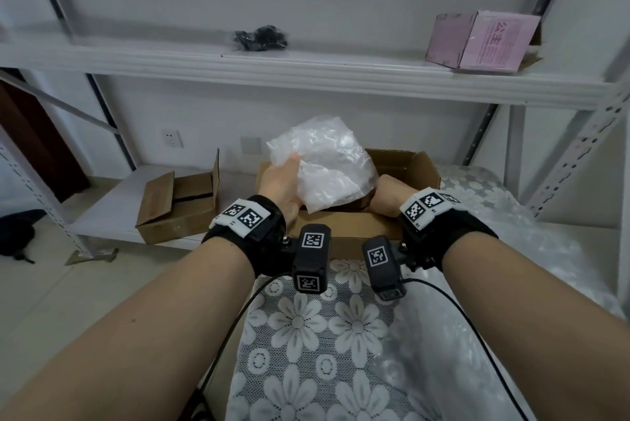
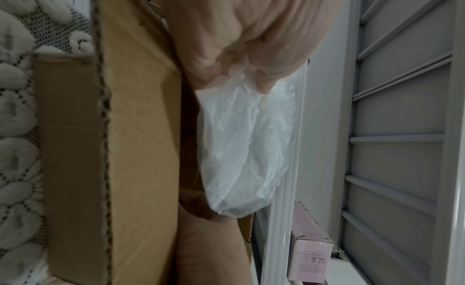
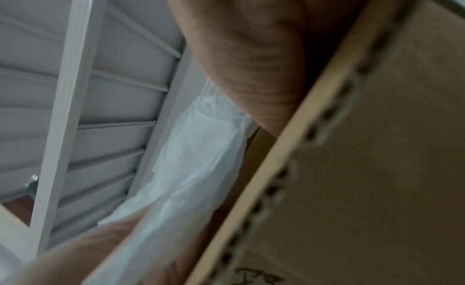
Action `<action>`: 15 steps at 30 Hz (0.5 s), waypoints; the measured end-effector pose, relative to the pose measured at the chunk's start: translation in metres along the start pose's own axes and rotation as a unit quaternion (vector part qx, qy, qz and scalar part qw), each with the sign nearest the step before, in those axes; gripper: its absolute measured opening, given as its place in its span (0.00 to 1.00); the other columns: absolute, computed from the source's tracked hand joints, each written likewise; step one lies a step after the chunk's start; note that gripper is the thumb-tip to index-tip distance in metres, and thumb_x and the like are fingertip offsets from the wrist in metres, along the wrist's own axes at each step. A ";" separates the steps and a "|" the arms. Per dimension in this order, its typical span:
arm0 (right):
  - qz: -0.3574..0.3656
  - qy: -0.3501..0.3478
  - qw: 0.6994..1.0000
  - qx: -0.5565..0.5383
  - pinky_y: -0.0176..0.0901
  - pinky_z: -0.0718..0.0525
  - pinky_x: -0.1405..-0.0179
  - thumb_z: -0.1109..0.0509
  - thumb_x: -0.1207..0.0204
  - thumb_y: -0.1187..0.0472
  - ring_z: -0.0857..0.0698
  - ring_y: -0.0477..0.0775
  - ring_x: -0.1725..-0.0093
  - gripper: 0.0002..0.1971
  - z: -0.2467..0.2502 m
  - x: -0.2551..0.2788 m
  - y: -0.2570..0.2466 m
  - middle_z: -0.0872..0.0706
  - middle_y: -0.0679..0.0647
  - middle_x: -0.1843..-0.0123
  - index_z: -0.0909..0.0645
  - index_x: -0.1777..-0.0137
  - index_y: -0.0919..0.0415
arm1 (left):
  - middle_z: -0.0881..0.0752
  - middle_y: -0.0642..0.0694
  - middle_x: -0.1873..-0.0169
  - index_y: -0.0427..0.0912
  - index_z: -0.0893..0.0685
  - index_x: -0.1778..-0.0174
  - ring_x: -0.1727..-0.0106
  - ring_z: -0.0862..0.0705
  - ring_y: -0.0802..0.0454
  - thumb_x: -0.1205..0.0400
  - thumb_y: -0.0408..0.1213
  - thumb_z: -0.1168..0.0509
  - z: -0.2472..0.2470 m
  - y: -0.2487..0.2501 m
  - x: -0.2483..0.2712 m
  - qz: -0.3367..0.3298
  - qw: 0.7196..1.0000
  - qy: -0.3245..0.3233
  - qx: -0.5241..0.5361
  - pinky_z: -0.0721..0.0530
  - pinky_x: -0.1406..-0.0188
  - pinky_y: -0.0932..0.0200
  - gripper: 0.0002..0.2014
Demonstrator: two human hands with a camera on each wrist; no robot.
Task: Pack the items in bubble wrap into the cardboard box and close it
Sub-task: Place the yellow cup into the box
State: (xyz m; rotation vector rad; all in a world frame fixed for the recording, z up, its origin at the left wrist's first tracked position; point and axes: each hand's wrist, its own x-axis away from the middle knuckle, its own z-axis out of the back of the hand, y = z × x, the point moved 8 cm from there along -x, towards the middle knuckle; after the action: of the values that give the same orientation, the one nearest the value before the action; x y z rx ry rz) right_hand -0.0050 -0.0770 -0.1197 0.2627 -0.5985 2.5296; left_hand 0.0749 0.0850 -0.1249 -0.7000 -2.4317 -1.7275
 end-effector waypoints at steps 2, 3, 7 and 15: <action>0.010 0.023 1.000 -0.019 0.49 0.17 0.42 0.28 0.24 0.61 0.16 0.62 0.42 0.17 0.002 0.000 -0.002 0.15 0.62 0.41 0.19 0.39 0.68 | 0.13 0.38 0.44 0.36 0.22 0.39 0.46 0.12 0.40 0.14 0.39 0.41 0.000 0.000 0.003 0.000 1.000 -0.005 -0.005 0.15 0.43 0.38 0.12; 0.019 0.040 0.998 -0.041 0.51 0.17 0.42 0.25 0.27 0.60 0.16 0.62 0.43 0.18 0.005 0.001 -0.003 0.14 0.61 0.42 0.19 0.40 0.67 | 0.14 0.37 0.43 0.37 0.22 0.38 0.45 0.12 0.40 0.14 0.38 0.40 0.000 0.001 0.003 0.000 1.000 -0.008 -0.002 0.15 0.43 0.37 0.12; 0.057 0.104 0.989 -0.089 0.51 0.17 0.46 0.25 0.26 0.57 0.15 0.61 0.46 0.08 0.018 0.010 -0.003 0.12 0.57 0.48 0.14 0.50 0.59 | 0.14 0.36 0.43 0.38 0.26 0.33 0.50 0.11 0.39 0.16 0.36 0.39 0.003 0.006 0.004 -0.011 1.000 -0.006 -0.007 0.13 0.50 0.35 0.15; 0.085 0.281 0.935 -0.198 0.56 0.15 0.50 0.27 0.24 0.54 0.14 0.56 0.54 0.06 0.057 0.048 0.019 0.14 0.53 0.56 0.20 0.55 0.54 | 0.14 0.33 0.42 0.36 0.18 0.50 0.44 0.14 0.37 0.23 0.38 0.34 -0.004 0.005 0.001 -0.015 0.980 -0.016 -0.196 0.18 0.36 0.40 0.10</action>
State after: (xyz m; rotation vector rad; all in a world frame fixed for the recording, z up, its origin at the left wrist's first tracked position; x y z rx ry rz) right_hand -0.0520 -0.0965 -0.0615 -0.6612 -0.8912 2.3991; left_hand 0.0757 0.0833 -0.1186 -0.7303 -2.1453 -2.2552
